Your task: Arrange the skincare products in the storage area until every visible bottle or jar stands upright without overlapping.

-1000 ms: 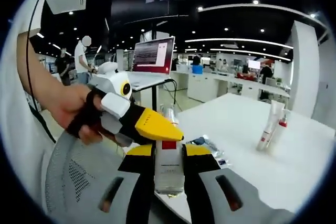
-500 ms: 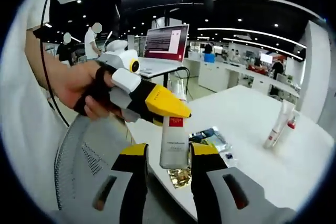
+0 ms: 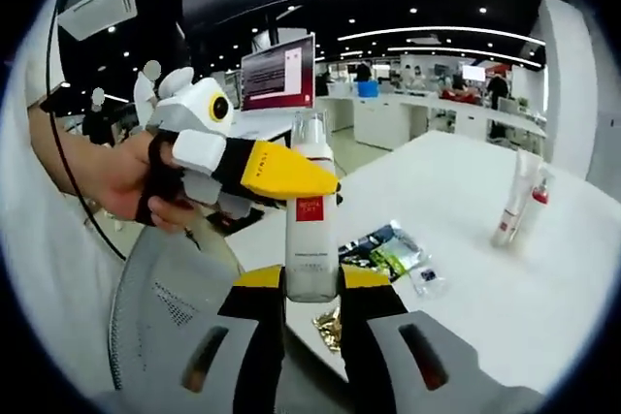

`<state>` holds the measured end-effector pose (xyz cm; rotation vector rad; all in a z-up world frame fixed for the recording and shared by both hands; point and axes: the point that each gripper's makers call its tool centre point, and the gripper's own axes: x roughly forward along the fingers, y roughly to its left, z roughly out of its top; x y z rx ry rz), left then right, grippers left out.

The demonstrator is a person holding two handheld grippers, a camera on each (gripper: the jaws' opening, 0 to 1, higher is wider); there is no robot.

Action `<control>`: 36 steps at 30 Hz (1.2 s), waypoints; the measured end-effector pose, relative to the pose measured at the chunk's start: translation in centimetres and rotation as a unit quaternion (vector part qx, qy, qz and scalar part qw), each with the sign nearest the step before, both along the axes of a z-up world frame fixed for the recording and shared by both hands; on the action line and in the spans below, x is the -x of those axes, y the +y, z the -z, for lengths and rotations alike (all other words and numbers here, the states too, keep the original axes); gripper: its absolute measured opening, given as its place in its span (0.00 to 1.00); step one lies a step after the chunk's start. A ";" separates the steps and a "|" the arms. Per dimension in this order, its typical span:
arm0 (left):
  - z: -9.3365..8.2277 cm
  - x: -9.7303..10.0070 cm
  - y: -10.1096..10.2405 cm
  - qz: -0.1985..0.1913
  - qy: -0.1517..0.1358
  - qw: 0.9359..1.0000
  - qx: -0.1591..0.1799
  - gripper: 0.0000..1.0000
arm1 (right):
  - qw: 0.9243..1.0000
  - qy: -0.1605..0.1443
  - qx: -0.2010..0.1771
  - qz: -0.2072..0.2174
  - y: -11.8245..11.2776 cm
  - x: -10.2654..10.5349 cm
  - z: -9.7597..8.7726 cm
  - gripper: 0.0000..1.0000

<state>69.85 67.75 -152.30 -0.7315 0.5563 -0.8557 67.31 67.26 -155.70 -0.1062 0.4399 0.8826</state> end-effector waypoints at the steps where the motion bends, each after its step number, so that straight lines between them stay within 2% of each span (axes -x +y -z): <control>1: 0.0 0.0 -0.1 0.003 -0.009 1.000 -0.004 0.22 | 1.000 -0.003 -0.002 0.003 0.0 -0.1 -0.1 0.17; 3: 0.1 0.1 -0.4 0.012 -0.013 1.000 -0.007 0.22 | 1.000 -0.005 -0.006 0.004 0.1 -0.2 -0.2 0.17; 5: 0.5 0.1 -0.6 0.020 -0.035 0.999 -0.025 0.23 | 1.000 -0.003 -0.025 0.008 0.4 -0.6 -0.6 0.17; 8: 1.0 0.0 -0.7 0.020 -0.021 0.999 -0.030 0.23 | 1.000 -0.003 -0.008 0.000 0.9 -0.8 -0.1 0.17; 12: 1.1 -0.1 0.0 0.020 -0.010 0.999 -0.026 0.23 | 1.000 -0.005 -0.017 -0.014 1.2 -0.7 -0.2 0.18; 14: 1.2 0.3 0.0 0.035 -0.009 0.999 -0.031 0.22 | 0.998 0.014 -0.020 -0.051 1.5 0.1 0.0 0.19; 15: 1.7 0.4 0.3 0.037 -0.023 0.997 -0.062 0.22 | 0.998 0.021 -0.028 -0.058 1.3 0.3 -0.3 0.19; 16: 2.2 0.4 0.6 0.037 -0.027 0.995 -0.084 0.22 | 0.997 0.015 -0.044 -0.063 1.1 0.2 -1.1 0.20; 19: 3.0 0.8 0.7 0.054 -0.031 0.992 -0.107 0.22 | 0.996 0.021 -0.067 -0.059 0.2 0.0 -2.5 0.29; 23: 3.7 1.7 0.4 0.084 -0.064 0.983 -0.152 0.22 | 0.994 0.026 -0.093 -0.050 -0.4 -0.5 -4.1 0.29; 26: 3.6 2.9 -0.9 0.130 -0.108 0.969 -0.180 0.22 | 0.990 0.041 -0.119 -0.056 0.2 -0.5 -4.9 0.30; 30: 2.9 3.9 -2.3 0.166 -0.127 0.962 -0.174 0.22 | 0.988 0.050 -0.119 -0.079 0.8 0.1 -4.7 0.29; 32: 2.5 4.7 -3.1 0.195 -0.143 0.954 -0.176 0.22 | 0.988 0.056 -0.116 -0.088 0.7 0.4 -4.6 0.26; 33: 2.4 5.0 -3.4 0.205 -0.146 0.952 -0.176 0.22 | 0.987 0.058 -0.116 -0.093 0.6 0.6 -4.5 0.21; 34: 2.4 5.0 -3.6 0.204 -0.141 0.953 -0.176 0.22 | 0.985 0.072 -0.121 -0.099 0.3 1.2 -4.6 0.20; 35: 2.4 5.0 -3.7 0.211 -0.141 0.951 -0.177 0.22 | 0.986 0.061 -0.118 -0.100 0.1 1.0 -4.7 0.20; 36: 2.5 5.1 -3.9 0.218 -0.142 0.950 -0.175 0.22 | 0.986 0.062 -0.119 -0.100 -0.3 1.1 -4.8 0.20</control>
